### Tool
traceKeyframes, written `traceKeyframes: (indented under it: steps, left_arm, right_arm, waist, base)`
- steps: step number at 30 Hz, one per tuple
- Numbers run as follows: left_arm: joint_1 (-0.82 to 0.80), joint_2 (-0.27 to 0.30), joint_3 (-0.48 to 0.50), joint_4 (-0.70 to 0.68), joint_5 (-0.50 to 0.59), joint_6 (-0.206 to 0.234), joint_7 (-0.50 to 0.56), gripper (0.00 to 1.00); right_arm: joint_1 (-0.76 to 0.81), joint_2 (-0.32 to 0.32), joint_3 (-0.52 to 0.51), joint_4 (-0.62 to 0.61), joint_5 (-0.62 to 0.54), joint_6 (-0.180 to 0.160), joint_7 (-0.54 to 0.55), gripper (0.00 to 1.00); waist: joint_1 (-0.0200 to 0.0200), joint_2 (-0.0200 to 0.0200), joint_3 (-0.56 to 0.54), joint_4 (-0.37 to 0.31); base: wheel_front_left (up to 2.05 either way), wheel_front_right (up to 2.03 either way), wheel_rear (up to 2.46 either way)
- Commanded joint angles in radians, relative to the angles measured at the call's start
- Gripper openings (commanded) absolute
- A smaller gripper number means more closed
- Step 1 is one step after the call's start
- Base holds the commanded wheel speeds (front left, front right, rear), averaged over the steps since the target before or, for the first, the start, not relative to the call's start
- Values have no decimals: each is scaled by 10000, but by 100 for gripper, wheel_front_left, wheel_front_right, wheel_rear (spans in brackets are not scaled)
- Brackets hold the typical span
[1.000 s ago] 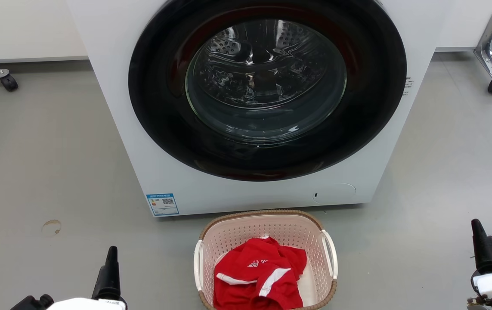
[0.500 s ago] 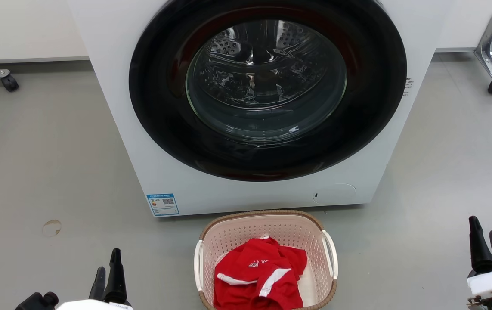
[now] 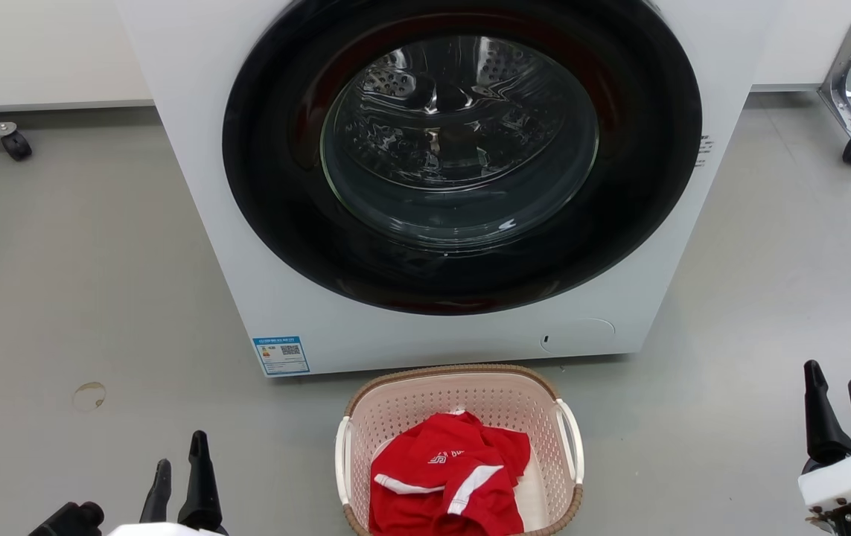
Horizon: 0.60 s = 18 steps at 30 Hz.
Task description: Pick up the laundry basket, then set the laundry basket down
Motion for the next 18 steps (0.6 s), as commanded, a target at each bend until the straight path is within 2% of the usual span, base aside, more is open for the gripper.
traceKeyframes:
  steps: [1,18]
  left_arm:
    - [-176,95,108,-317,334,97,-141,100]
    - [-92,187,-132,-437,2088,393,-611,100]
  right_arm:
    - [-462,-306,167,-307,-363,37,-223,100]
    - [-523,-370,345,-453,-2204,45,-693,100]
  waist:
    - [-1,0,-4,1]
    - [-1,0,-11,39]
  base:
    - [0,0,0]
    - [0,0,0]
